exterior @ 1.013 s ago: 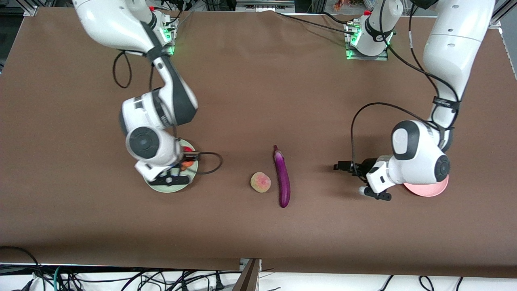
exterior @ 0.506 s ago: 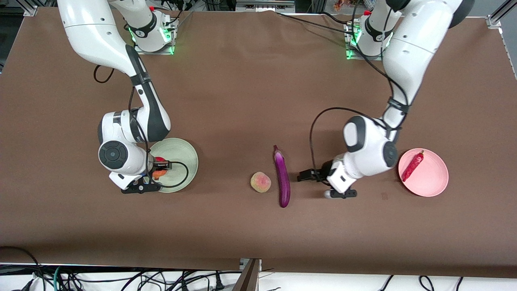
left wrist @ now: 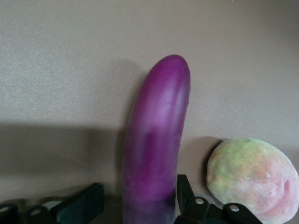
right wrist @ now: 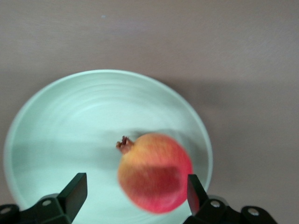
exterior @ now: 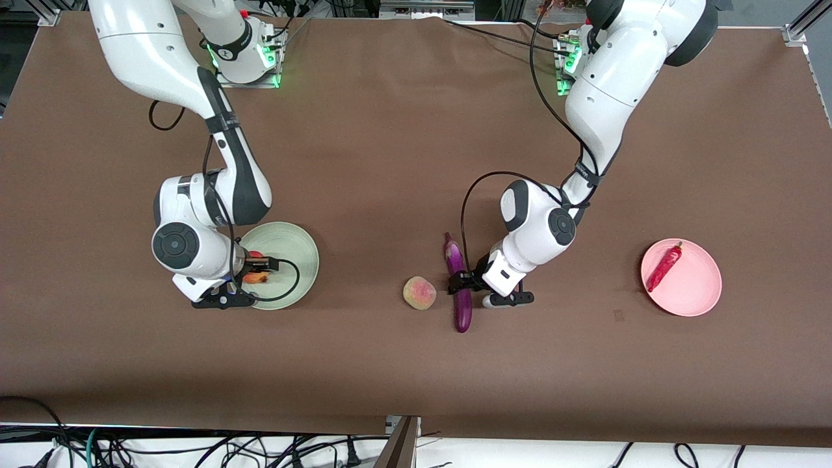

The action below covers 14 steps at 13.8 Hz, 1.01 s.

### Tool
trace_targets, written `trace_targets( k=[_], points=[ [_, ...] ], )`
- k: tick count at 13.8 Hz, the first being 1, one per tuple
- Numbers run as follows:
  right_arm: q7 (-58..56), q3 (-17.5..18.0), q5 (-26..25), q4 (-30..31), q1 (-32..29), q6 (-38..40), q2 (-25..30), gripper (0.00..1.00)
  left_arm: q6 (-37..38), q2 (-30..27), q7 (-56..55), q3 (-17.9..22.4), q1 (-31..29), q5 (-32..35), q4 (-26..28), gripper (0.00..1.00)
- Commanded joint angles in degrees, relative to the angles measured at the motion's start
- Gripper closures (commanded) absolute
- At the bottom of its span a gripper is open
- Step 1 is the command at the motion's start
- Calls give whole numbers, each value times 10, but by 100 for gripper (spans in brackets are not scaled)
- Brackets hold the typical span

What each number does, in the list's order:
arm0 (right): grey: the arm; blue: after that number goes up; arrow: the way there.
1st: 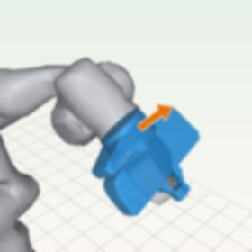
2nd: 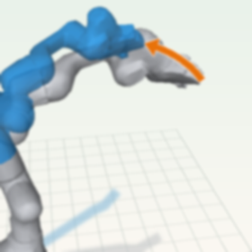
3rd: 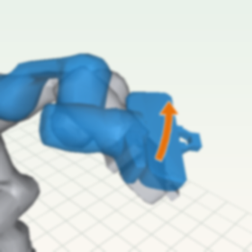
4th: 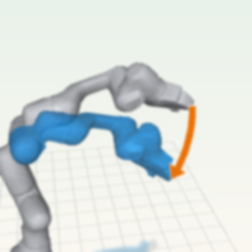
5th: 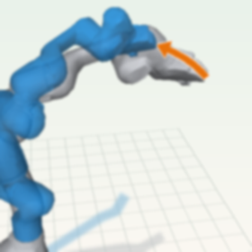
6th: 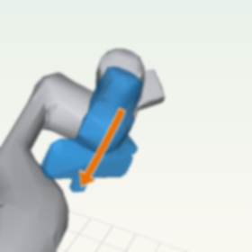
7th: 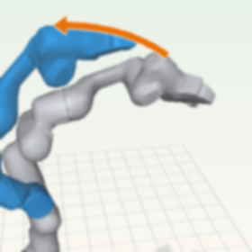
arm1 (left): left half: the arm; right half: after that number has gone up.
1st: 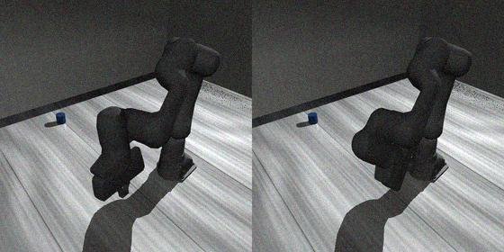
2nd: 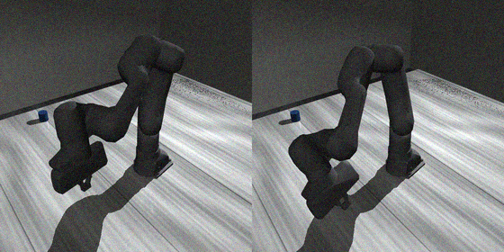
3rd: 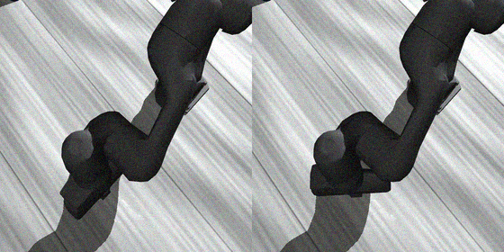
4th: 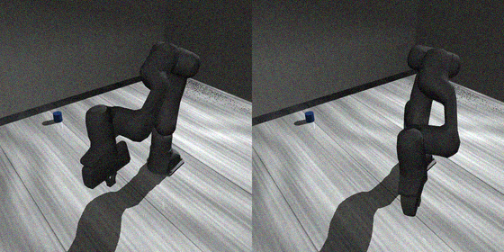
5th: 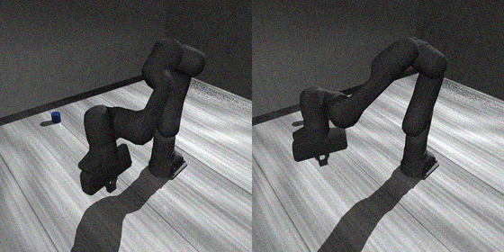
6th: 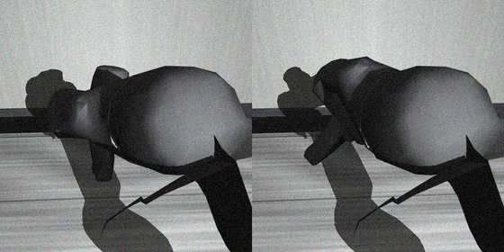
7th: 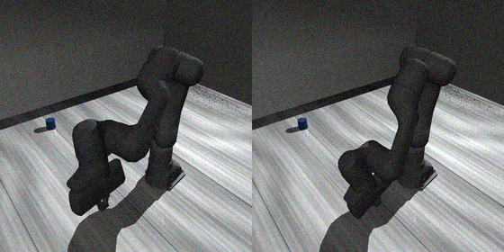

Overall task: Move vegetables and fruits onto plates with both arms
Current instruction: 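Grasp the purple eggplant with the left gripper while the right gripper releases the pomegranate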

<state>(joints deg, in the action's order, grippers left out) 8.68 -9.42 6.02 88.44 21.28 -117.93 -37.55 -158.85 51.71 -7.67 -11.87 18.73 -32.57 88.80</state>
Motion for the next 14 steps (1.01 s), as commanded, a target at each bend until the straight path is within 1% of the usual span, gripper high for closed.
trace_targets(
  k=[1,2,3,5,6,7,9,11,12,13,14],
  points=[
    [34,5,55,-33,11,58,14,6,-1,3,-2,8,11,-5,-7,73],
    [53,5,68,-46,17,73,14,6,-1,1,-2,9,10,-5,-7,81],
    [75,5,75,-57,25,81,14,6,0,-3,-1,9,4,-5,-4,85],
    [140,5,76,-70,57,75,8,7,14,-27,-2,11,-8,-4,7,85],
    [179,5,75,-77,75,70,3,7,34,-38,-1,15,-10,-4,8,85],
    [203,5,74,-84,92,53,-5,7,69,-52,-1,31,-10,-3,8,85],
    [256,11,79,-106,108,-6,-25,7,179,-89,0,71,-9,18,5,84],
    [294,31,77,-121,124,-76,-48,7,299,-126,1,116,-9,96,-1,80],
    [309,32,77,-121,136,-123,-60,7,333,-136,3,125,-11,138,-1,77],
    [322,33,77,-121,146,-175,-77,7,349,-144,4,129,-17,172,-1,74],
    [334,32,77,-121,157,-226,-97,7,369,-153,4,129,-23,204,-1,73]
  ],
)
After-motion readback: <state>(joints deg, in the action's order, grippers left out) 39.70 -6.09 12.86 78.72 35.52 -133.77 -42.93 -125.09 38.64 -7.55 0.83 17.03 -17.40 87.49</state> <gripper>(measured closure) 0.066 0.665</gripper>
